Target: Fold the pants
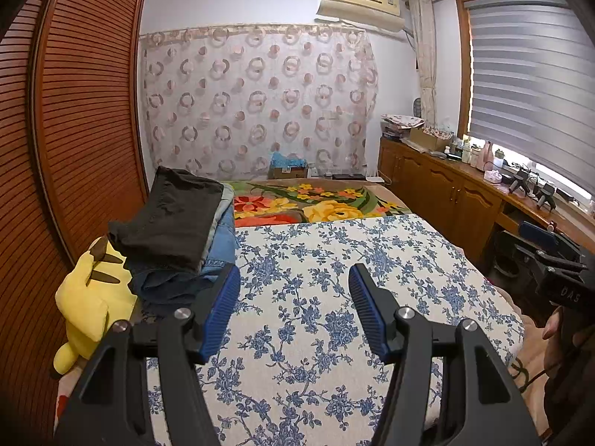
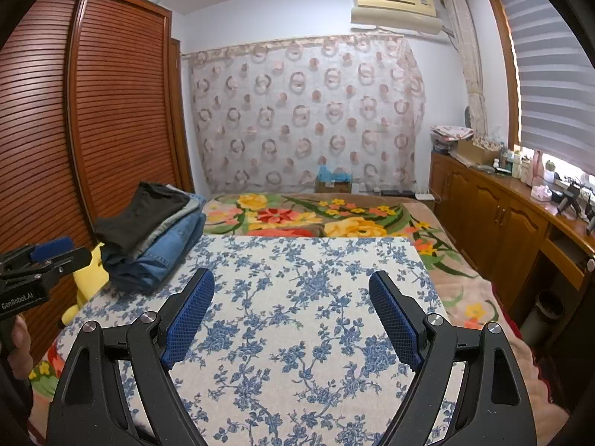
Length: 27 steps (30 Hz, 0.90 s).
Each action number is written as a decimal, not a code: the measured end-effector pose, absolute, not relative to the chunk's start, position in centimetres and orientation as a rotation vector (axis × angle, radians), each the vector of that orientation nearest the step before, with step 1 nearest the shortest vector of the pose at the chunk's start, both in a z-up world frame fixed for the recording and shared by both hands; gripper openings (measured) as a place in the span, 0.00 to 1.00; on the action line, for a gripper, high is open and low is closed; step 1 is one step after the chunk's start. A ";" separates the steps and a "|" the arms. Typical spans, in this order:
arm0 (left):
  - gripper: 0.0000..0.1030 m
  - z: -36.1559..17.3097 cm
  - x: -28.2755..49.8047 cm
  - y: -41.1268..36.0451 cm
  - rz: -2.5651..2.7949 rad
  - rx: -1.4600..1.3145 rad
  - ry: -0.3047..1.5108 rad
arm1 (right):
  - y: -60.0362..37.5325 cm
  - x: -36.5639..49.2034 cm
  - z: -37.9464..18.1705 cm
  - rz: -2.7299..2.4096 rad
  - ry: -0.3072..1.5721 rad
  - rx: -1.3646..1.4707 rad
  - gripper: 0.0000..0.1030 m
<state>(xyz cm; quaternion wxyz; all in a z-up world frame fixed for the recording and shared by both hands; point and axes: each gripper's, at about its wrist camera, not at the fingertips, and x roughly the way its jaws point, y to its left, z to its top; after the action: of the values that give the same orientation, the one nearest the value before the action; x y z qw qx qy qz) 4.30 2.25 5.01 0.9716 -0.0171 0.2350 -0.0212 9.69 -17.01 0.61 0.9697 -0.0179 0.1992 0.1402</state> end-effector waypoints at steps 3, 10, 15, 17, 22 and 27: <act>0.59 5.0 4.3 2.3 -0.044 -0.033 0.474 | -17.0 9.7 0.6 0.283 0.402 -0.037 0.85; 0.59 5.0 4.2 2.2 -0.042 -0.034 0.470 | -17.1 9.7 0.7 0.277 0.398 -0.036 0.85; 0.59 5.2 4.1 2.2 -0.044 -0.032 0.466 | -17.1 9.4 0.8 0.275 0.391 -0.036 0.85; 0.59 5.2 4.1 2.1 -0.043 -0.030 0.465 | -17.0 9.3 0.9 0.275 0.390 -0.035 0.85; 0.59 5.2 4.1 2.1 -0.043 -0.030 0.467 | -17.0 9.3 0.9 0.275 0.390 -0.035 0.85; 0.59 5.2 4.0 2.1 -0.041 -0.028 0.466 | -17.0 9.3 0.8 0.275 0.390 -0.035 0.85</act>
<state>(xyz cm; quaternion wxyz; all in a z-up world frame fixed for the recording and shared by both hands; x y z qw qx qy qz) 4.01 2.08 5.24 0.9726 -0.0141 0.2311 -0.0204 9.28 -17.05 0.84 0.9715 -0.0172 0.1932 0.1361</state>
